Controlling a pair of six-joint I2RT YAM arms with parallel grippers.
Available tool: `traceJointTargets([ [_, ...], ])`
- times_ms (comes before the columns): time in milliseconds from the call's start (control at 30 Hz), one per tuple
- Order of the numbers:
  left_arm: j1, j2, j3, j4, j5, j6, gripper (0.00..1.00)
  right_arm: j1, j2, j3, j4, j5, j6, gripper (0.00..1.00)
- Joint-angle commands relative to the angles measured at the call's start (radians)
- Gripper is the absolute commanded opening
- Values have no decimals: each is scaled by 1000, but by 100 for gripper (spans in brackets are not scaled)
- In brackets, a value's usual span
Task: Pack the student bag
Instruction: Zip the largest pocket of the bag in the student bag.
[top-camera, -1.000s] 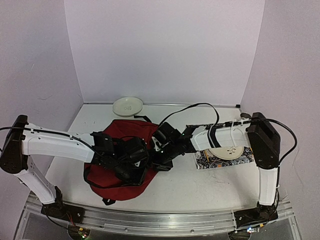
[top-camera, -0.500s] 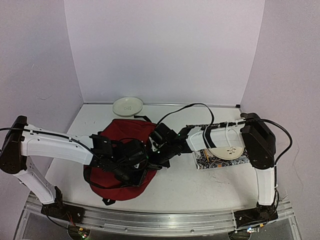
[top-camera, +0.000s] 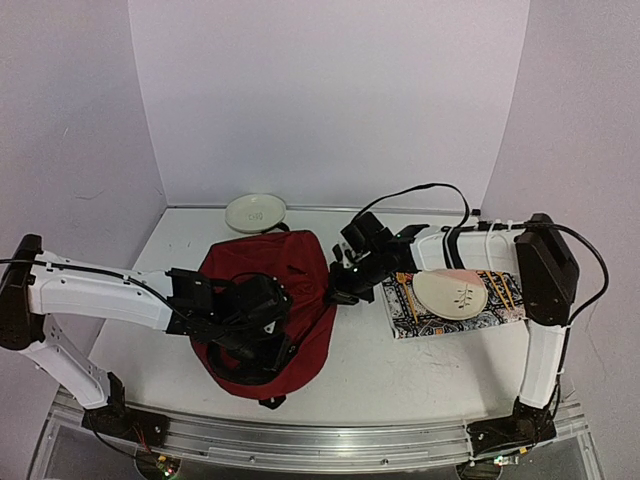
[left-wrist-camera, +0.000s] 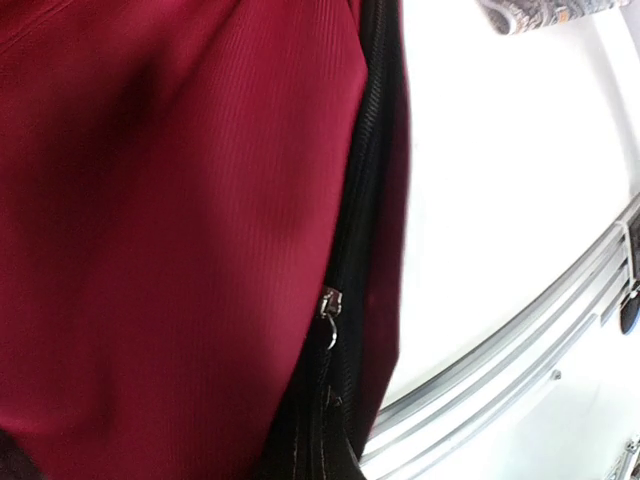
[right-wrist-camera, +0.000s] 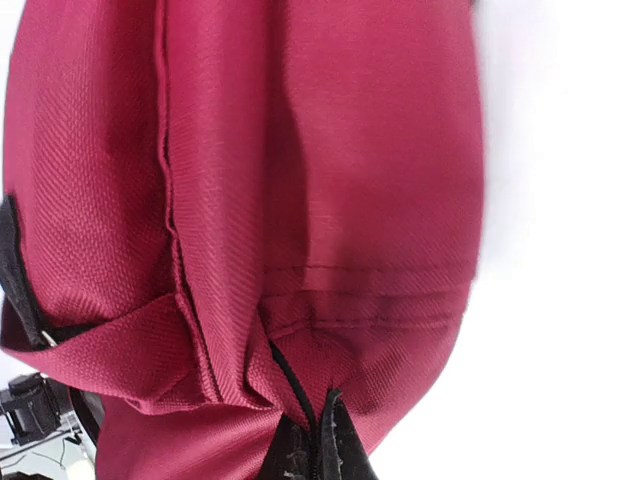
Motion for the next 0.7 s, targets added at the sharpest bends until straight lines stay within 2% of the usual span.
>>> traceJointTargets([
  [0, -16, -42, -26, -51, 61, -8, 0, -91, -9, 56, -37, 117, -77, 0],
  [267, -28, -51, -8, -50, 90, 6, 0, -177, 72, 186, -46, 112, -118, 0],
  [367, -29, -41, 22, -49, 76, 15, 0, -182, 77, 211, -50, 81, -125, 3],
  [433, -28, -14, 62, -48, 60, 30, 0, -177, 67, 202, -51, 48, -114, 10],
  [667, -29, 122, 223, -37, 22, 72, 0, -116, -116, 7, -48, 52, -24, 48],
])
